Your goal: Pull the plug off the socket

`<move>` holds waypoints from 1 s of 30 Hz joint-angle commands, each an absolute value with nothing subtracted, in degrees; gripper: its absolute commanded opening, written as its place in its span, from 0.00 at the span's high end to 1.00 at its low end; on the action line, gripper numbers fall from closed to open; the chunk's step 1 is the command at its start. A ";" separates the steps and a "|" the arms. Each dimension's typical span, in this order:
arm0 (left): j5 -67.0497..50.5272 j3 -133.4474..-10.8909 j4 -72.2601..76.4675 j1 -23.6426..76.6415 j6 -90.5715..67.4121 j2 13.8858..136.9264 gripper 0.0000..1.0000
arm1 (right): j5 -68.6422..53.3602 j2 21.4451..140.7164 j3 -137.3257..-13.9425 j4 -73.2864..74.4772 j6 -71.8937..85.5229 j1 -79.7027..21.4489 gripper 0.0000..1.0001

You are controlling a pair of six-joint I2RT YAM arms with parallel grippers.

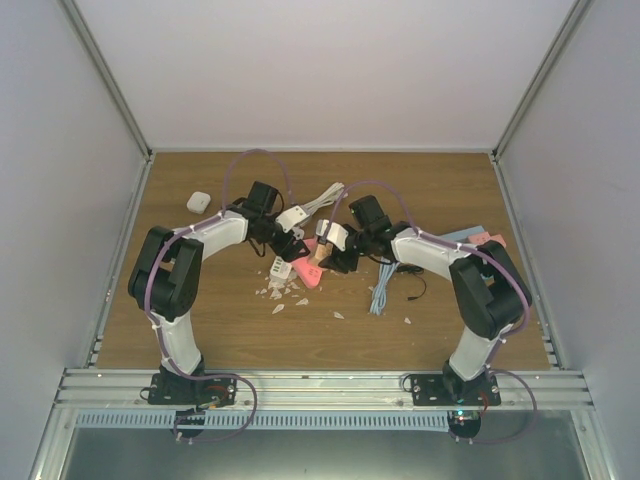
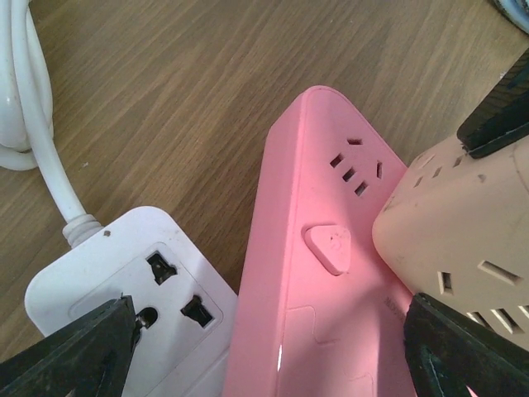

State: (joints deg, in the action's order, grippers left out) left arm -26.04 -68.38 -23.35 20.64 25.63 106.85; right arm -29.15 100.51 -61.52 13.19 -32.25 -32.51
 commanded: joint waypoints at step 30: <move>-3.61 -65.99 -24.73 21.29 24.79 116.57 0.15 | -16.43 87.26 -58.43 20.28 -32.49 -34.01 0.74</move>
State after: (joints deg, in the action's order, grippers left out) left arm -24.97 -69.36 -17.26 23.92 22.24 109.25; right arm -17.15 94.56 -58.19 16.27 -30.33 -33.91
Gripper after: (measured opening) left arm 0.849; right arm 0.625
